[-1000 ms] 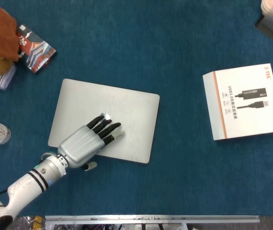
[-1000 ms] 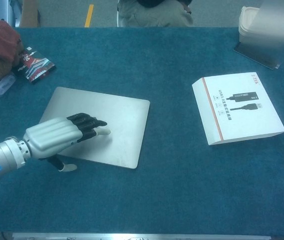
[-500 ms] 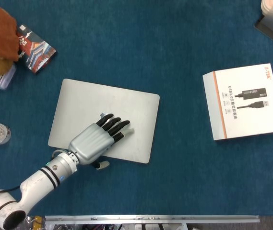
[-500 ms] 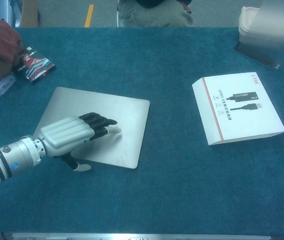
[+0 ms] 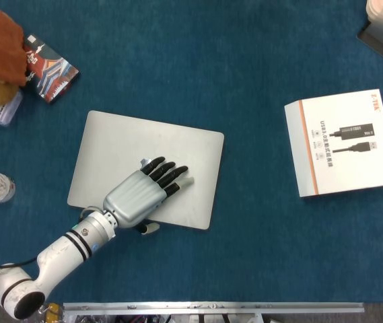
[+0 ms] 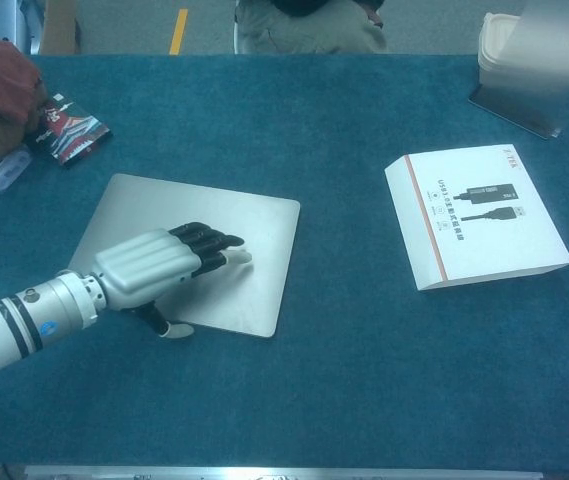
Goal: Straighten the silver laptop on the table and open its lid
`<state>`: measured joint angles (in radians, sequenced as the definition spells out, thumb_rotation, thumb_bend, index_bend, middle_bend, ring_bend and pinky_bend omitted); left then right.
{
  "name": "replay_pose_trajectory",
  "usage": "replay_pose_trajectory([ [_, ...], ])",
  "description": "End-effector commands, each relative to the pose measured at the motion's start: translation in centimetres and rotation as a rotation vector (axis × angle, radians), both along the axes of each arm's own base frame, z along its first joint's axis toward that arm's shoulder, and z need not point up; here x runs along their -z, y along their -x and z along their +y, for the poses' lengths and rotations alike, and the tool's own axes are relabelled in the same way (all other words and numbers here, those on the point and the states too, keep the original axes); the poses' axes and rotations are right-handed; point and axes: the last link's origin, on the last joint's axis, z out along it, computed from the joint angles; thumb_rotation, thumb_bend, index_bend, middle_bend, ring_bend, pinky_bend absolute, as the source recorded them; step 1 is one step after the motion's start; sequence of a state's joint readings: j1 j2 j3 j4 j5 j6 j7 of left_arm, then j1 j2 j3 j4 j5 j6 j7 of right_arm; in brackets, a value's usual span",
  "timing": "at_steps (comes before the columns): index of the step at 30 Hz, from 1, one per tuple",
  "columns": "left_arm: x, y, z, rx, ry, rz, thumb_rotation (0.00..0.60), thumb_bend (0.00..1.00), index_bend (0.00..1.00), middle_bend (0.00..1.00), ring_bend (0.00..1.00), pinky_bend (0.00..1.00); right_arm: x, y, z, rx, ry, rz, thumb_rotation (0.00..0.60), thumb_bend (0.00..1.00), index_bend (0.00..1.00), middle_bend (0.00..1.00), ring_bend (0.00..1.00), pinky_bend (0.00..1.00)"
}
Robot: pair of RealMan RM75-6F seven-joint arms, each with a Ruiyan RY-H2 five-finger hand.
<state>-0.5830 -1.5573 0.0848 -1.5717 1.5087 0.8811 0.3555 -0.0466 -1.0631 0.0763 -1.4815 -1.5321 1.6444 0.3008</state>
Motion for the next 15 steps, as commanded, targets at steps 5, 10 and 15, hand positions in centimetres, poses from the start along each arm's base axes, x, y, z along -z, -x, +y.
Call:
replay_pose_trajectory([
  [5, 0.30, -0.33, 0.06, -0.013, 0.004, -0.013, 0.522, 0.20, 0.00, 0.00, 0.00, 0.00, -0.12, 0.12, 0.20, 0.005, 0.004, -0.001, 0.600, 0.25, 0.02, 0.17, 0.09, 0.07],
  [10, 0.64, -0.48, 0.15, -0.022, 0.007, -0.018, 0.516, 0.20, 0.00, 0.00, 0.00, 0.00, -0.20, 0.27, 0.39, 0.009, 0.007, -0.002, 0.600, 0.25, 0.02, 0.17, 0.09, 0.07],
  [15, 1.05, -0.63, 0.37, -0.022, 0.006, -0.020, 0.517, 0.20, 0.00, 0.00, 0.00, 0.00, -0.42, 0.36, 0.55, 0.012, 0.013, -0.001, 0.600, 0.25, 0.02, 0.17, 0.09, 0.07],
])
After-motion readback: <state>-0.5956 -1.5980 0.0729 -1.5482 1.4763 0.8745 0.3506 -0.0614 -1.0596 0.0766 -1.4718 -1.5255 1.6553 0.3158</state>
